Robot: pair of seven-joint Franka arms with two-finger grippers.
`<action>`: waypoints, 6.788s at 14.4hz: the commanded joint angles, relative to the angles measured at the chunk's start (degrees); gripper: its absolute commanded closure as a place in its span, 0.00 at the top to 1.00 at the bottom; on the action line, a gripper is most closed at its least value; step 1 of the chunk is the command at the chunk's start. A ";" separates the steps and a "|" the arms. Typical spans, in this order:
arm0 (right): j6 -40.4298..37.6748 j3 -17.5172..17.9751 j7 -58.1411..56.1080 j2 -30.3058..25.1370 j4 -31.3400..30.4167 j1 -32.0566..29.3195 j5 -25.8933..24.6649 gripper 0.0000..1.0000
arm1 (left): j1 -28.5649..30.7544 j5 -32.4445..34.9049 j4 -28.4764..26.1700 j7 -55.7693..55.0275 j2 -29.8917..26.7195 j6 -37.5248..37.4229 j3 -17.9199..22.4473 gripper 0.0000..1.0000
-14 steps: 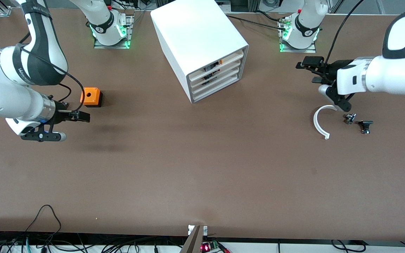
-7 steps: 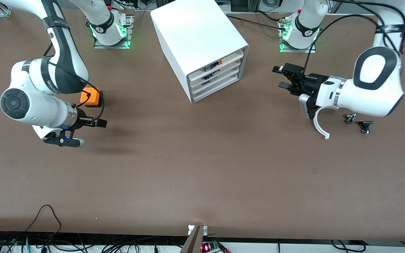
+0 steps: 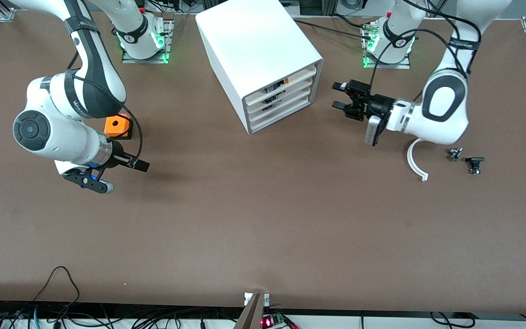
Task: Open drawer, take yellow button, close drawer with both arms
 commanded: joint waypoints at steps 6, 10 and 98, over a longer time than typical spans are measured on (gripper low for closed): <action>-1.37 -0.18 12.87 4.39 9.46 4.14 1.14 1.00 | 0.03 -8.00 -3.66 13.03 8.01 1.23 -6.62 0.59; -7.50 -0.18 17.09 9.12 18.59 4.59 1.31 1.00 | -0.06 -8.09 -5.16 12.95 8.10 1.23 -7.41 0.45; 2.03 -6.58 -27.35 13.53 11.52 1.51 -1.50 0.00 | -1.28 76.72 15.67 -127.85 2.04 37.01 -26.57 1.00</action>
